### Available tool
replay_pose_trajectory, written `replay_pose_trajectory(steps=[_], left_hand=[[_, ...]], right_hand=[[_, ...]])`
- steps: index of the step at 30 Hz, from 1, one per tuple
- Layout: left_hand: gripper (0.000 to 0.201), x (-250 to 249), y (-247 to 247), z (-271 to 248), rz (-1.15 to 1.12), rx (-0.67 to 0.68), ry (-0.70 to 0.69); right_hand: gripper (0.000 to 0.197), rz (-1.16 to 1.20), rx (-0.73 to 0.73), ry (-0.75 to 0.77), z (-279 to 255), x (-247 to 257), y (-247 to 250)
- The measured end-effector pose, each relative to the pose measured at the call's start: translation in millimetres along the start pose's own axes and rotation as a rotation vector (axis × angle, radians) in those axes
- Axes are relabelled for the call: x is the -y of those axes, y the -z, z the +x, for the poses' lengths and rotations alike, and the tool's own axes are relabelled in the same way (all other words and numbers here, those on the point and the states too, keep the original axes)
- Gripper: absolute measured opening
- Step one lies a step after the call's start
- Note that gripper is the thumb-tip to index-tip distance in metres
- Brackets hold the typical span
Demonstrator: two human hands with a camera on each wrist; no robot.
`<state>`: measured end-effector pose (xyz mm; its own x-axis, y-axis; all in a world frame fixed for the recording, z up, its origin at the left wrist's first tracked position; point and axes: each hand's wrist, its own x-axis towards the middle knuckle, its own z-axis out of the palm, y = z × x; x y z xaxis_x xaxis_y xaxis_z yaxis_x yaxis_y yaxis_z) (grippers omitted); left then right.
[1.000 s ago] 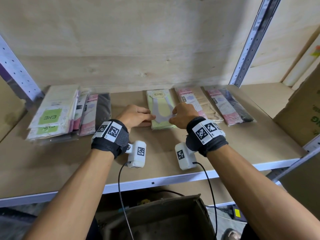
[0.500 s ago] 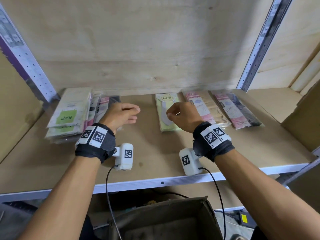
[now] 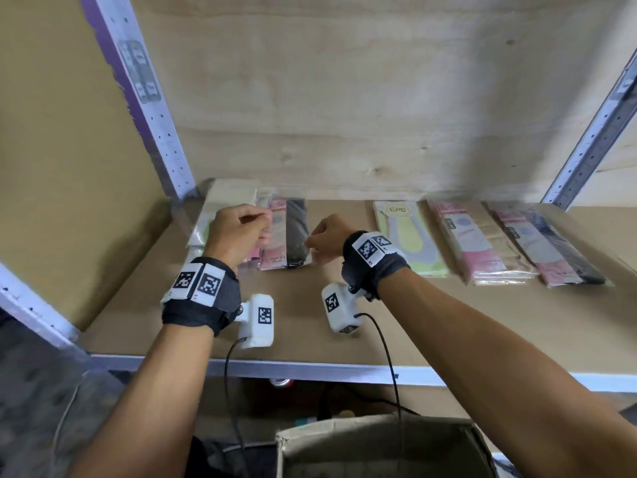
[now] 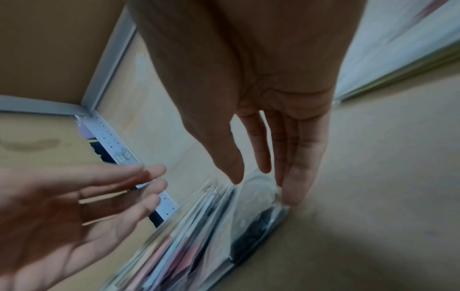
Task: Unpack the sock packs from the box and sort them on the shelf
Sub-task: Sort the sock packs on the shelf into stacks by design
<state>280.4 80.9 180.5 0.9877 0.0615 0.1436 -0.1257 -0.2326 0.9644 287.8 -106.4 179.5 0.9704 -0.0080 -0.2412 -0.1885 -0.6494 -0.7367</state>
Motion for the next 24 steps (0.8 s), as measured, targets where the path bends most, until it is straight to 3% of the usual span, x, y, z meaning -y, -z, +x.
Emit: replay_pose_trajectory(steps=[4, 7, 12, 15, 19, 24], left_hand=[[0.015, 0.8, 8.6, 0.5, 0.004, -0.01, -0.022], [0.012, 0.9, 12.3, 2.2, -0.002, -0.024, -0.023], [0.014, 0.2, 12.3, 0.5, 0.01, -0.022, -0.01], [0.015, -2.1, 7.2, -4.3, 0.013, -0.003, 0.006], [0.007, -4.7, -12.6, -9.6, 0.027, 0.037, 0.072], [0.05, -11.2, -39.2, -9.3, 0.133, -0.003, 0.1]], right_hand=[[0.061, -0.061, -0.009, -0.08, 26.4, 8.5, -13.3], [0.071, -0.064, -0.039, -0.113, 35.1, 5.3, -17.6], [0.042, 0.081, 0.007, -0.11, 27.1, -2.1, -10.4], [0.014, 0.224, 0.024, -0.076, 2.0, -12.9, 3.3], [0.008, 0.482, 0.082, -0.007, -48.5, -37.4, 28.5], [0.011, 0.55, 0.109, 0.075, -99.2, -69.4, 59.8]])
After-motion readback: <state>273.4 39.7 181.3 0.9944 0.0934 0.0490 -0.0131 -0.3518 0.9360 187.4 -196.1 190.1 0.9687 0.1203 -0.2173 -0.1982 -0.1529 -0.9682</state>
